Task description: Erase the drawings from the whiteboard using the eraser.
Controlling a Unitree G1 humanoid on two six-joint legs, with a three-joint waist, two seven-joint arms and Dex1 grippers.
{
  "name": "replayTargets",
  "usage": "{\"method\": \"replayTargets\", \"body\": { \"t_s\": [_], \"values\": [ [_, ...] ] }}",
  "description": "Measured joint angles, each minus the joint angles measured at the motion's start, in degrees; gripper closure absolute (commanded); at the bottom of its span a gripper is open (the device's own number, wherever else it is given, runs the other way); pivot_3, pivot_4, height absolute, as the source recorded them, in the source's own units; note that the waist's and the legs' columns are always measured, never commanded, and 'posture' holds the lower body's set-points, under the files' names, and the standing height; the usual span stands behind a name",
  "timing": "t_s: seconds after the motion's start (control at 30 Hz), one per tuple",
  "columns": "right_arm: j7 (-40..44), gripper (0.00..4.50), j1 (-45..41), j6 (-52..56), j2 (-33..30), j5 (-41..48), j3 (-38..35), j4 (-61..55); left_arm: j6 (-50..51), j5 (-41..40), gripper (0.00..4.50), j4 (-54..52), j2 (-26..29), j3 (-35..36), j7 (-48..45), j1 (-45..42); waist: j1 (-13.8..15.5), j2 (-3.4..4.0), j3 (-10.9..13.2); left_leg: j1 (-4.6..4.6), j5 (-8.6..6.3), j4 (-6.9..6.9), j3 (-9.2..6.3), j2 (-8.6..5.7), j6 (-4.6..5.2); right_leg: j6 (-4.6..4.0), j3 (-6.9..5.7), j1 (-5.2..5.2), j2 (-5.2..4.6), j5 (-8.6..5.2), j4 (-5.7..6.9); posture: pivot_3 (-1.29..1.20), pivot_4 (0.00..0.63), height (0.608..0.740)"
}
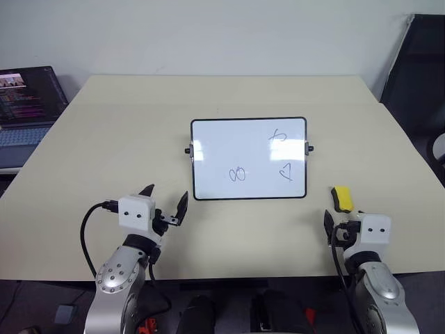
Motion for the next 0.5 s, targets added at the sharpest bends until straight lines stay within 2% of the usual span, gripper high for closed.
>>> {"method": "replayTargets", "body": {
  "t_s": [0.3, 0.5],
  "values": [
    [0.0, 0.02, -2.3, -0.5, -0.6, 0.0, -0.5, 1.8, -4.6, 0.0, 0.0, 5.2, -0.6, -0.3, -0.1, -2.1, 0.0, 0.0, 0.0, 0.0, 0.0, -0.01, 0.0, 0.01, 0.0, 0.03, 0.01, -0.01, 0.04, 0.05, 0.03, 0.0, 0.15, 0.74],
    [0.1, 0.02, -2.9, -0.2, -1.4, 0.1, -1.5, 1.8, -5.5, -3.4, 0.0, 9.8, 1.9, -0.3, -5.7, -10.2, 0.1, -0.01, 0.0, 0.0, 0.01, 0.04, 0.01, -0.01, 0.0, 0.03, 0.03, 0.01, 0.29, 0.08, 0.07, 0.0, 0.15, 0.74]
  ]
}}
